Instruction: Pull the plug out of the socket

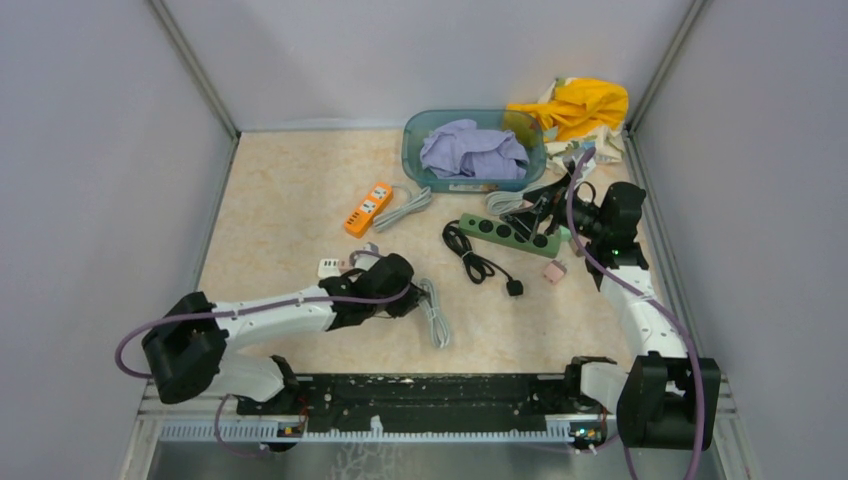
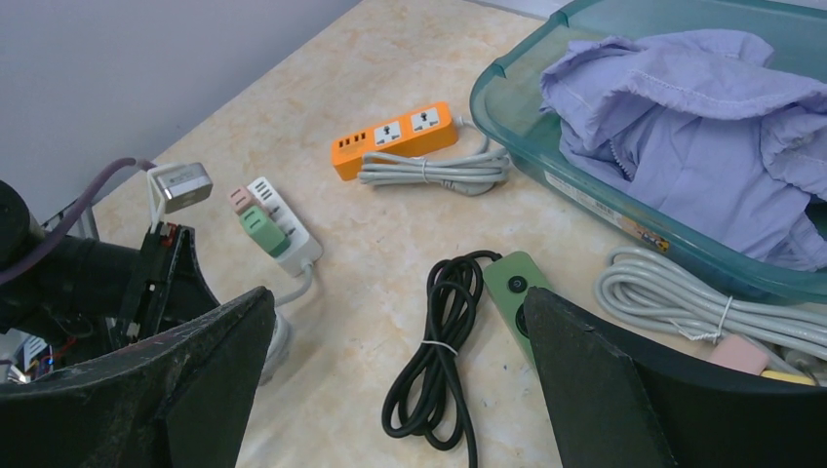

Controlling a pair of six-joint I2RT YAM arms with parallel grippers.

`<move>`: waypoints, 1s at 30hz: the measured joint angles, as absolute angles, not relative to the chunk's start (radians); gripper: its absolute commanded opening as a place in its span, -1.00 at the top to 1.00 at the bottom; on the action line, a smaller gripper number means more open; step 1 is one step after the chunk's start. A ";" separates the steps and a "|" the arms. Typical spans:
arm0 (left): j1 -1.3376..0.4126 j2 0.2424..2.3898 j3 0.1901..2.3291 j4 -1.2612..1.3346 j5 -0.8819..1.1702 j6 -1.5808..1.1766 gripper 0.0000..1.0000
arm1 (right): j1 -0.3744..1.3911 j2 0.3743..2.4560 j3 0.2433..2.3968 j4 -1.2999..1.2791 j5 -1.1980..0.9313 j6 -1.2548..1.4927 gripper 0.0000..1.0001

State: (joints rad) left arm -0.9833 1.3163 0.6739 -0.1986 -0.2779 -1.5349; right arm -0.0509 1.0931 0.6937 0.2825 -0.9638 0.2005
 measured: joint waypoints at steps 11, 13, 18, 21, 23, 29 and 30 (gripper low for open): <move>-1.066 1.499 0.817 -0.142 -0.292 -1.548 0.51 | -0.051 1.093 0.694 0.276 -0.962 0.184 -0.98; -1.071 1.527 0.833 -0.126 -0.292 -1.547 0.40 | -0.051 1.093 0.694 0.275 -0.962 0.184 -0.98; -1.087 1.580 0.862 -0.094 -0.290 -1.547 0.06 | -0.051 1.093 0.694 0.270 -0.962 0.183 -0.98; -1.095 1.605 0.884 -0.066 -0.281 -1.542 -0.12 | -0.051 1.093 0.694 0.267 -0.961 0.183 -0.98; -1.098 1.617 0.900 -0.034 -0.273 -1.532 -0.16 | -0.051 1.093 0.694 0.265 -0.961 0.182 -0.98; -1.111 1.631 0.936 0.054 -0.255 -1.389 -0.47 | -0.051 1.093 0.694 0.261 -0.961 0.175 -0.98; -1.115 1.631 0.942 0.072 -0.252 -1.341 -0.56 | -0.051 1.093 0.694 0.261 -0.962 0.174 -0.98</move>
State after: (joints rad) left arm -1.1152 1.6306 0.9421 0.0719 -0.2520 -1.3407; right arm -0.0509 1.0931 0.6937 0.2607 -0.9615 0.1741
